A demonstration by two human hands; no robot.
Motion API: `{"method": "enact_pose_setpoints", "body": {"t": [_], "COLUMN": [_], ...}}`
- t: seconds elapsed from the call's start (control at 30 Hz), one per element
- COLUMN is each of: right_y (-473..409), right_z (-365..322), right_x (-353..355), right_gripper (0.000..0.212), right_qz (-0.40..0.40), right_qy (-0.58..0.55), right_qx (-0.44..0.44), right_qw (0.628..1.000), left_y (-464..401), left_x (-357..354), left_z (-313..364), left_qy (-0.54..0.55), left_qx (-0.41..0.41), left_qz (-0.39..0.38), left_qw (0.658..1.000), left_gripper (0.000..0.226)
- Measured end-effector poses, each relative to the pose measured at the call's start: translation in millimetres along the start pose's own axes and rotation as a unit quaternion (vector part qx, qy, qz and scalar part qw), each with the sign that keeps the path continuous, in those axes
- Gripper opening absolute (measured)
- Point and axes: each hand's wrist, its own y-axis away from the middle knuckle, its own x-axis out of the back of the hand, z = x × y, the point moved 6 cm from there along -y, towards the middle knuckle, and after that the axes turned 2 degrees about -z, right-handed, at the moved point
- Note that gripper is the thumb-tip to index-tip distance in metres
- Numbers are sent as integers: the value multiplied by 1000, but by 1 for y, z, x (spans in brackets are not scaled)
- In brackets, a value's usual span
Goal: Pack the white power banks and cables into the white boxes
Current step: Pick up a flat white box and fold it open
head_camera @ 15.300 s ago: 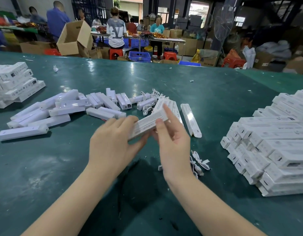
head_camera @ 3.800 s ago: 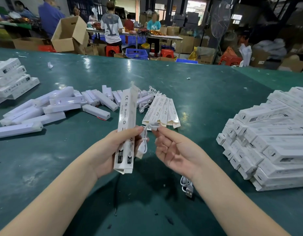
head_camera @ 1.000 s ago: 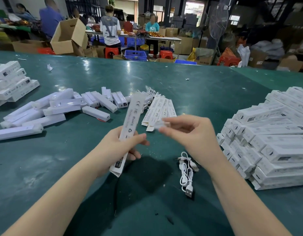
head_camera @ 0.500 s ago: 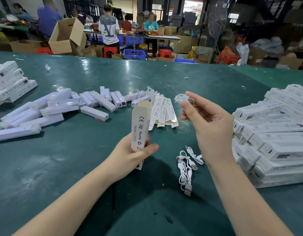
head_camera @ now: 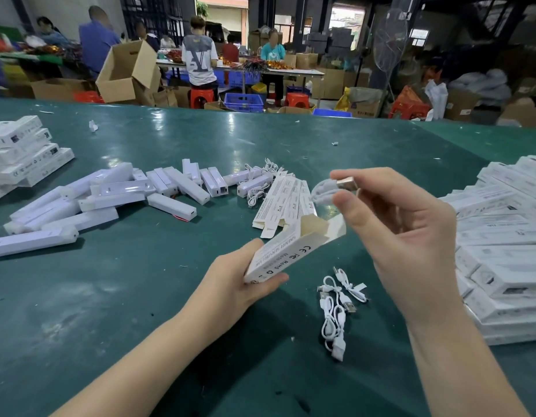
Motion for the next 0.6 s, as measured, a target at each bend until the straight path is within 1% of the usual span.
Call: {"method": "enact_pose_setpoints", "body": {"t": [0.1,0.23,0.33,0.4,0.47,0.53,0.6], "right_y": [0,0,1,0,0,0,0], "right_z": [-2,-4,4,15,24,28,31], "right_x": [-2,-7,-8,-4,-1,1,3], "right_gripper": [13,15,14,12,9,12,18], "right_qz": [-33,-70,-95,-101,-97,-86,-70], "right_qy": [47,114,136,107,47,-9,-29], "right_qx": [8,24,-2,-62,-122,-151,-177], "right_qw": [998,991,986,987,987,985,981], "left_y": [-3,-3,-1,1,1,0,0], "left_x": [11,17,21,24,28,31,33], "left_z": [1,-2,-6,-2,4,12,20], "left_qy": [-49,-72,-104,-141,-172,-198,-220], "left_qx": [-4,14,27,9,-12,-28,-45], "left_qz": [41,74,78,73,75,84,92], "left_qw": [998,995,991,987,982,976,970], "left_gripper": [29,33,29,30,32,29,22]}}
